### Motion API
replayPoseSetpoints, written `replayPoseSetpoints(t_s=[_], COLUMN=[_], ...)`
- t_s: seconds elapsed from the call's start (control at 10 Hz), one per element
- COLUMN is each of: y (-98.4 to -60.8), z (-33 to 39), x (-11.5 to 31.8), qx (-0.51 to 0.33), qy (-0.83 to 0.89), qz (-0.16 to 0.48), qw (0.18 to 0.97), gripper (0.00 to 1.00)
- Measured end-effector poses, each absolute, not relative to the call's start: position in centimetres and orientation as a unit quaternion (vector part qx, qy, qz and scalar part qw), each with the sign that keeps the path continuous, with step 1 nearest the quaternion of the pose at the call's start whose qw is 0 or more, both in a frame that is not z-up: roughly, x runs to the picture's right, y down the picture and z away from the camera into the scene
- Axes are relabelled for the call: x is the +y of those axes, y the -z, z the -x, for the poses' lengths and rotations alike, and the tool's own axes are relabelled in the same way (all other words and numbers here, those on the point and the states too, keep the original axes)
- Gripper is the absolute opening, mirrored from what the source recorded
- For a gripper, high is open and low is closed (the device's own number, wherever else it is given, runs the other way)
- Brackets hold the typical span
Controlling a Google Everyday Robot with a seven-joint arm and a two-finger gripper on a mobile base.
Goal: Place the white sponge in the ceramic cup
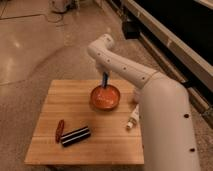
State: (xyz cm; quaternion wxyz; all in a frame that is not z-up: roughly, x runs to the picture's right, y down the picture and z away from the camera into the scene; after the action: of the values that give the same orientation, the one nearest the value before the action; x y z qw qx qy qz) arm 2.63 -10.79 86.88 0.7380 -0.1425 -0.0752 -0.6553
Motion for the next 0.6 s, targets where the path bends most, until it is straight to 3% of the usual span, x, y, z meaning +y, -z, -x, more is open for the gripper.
replayPoseSetpoints(t_s=[0.6], y=[-82.7], z=[-18.1], x=[-10.6], qx=[0.009], qy=[0.591], qz=[0.107], qw=[0.800], gripper=[0.00])
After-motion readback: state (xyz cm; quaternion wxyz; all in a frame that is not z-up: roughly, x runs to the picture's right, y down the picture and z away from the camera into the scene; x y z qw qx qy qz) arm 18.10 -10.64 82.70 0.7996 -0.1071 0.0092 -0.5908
